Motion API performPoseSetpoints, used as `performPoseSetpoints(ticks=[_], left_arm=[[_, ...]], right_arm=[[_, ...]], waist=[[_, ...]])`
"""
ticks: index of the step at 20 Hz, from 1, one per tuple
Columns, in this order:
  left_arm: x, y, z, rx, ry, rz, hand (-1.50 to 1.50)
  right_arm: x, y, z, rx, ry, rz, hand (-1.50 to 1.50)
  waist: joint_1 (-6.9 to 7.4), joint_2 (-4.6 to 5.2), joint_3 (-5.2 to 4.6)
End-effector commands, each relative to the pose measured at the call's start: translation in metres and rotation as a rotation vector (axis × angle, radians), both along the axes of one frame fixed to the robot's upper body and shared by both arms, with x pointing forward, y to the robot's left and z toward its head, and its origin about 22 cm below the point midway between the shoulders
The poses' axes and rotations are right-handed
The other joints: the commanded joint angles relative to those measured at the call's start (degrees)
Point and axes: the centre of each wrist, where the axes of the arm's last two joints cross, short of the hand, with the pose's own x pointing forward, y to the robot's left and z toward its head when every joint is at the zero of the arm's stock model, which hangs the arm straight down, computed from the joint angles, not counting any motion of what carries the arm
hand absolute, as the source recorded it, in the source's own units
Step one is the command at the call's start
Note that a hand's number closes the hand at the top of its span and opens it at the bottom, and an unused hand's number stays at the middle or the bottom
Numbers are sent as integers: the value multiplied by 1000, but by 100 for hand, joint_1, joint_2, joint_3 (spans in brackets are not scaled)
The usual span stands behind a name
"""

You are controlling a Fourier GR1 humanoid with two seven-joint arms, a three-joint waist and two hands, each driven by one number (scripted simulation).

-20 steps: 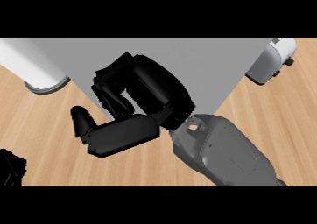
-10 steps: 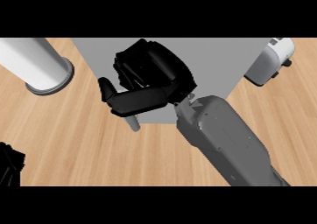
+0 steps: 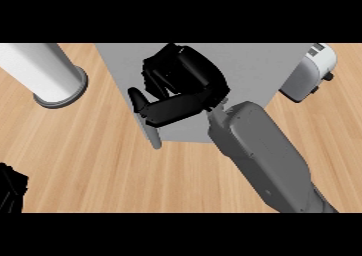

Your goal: Pick up the wine, place it into the cabinet and close the cabinet

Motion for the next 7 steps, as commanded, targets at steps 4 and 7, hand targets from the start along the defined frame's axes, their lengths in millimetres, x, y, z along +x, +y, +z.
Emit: performPoseSetpoints(ticks=[4,7], left_arm=[[1,1,2,-10,-18,-1,150],[2,-12,-6,-25,-4,-19,150]], right_arm=[[45,-62,-11,-35,86,-228,150],[45,-65,-13,-46,80,-199,150]], waist=[[-24,284,66],[-87,281,65]])
